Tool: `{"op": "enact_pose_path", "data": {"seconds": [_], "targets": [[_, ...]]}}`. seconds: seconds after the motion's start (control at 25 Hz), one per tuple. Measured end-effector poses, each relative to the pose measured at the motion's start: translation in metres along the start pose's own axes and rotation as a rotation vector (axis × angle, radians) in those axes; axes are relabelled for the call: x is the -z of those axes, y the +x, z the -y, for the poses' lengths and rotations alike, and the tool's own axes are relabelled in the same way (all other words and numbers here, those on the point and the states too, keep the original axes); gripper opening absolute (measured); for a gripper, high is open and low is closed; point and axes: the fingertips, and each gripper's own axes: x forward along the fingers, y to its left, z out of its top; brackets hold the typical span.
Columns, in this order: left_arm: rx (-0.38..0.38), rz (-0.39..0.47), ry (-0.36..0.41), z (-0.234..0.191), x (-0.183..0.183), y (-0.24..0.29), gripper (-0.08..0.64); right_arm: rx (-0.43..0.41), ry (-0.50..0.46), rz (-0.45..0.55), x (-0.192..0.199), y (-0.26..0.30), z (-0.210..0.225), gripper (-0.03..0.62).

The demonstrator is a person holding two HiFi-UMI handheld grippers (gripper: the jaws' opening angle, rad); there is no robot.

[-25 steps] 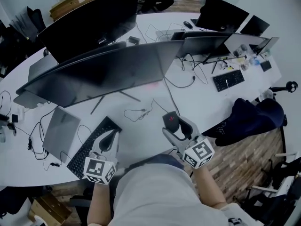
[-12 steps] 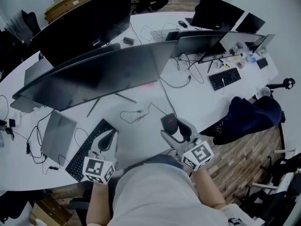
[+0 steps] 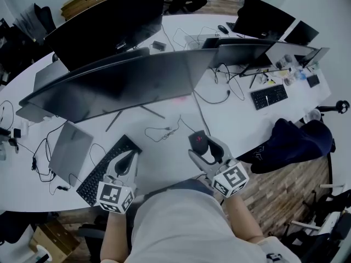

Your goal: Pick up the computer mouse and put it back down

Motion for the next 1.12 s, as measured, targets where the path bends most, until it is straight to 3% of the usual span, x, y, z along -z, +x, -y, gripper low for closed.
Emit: {"op": "enact_pose_path", "data": {"seconds": [1.12], "targets": [[-0.415,-0.045,-0.149,-0.023,0.05,-0.098,0.017,-0.276,-0.014,-0.244,0.084,0.116,-0.014,0.282]]}}
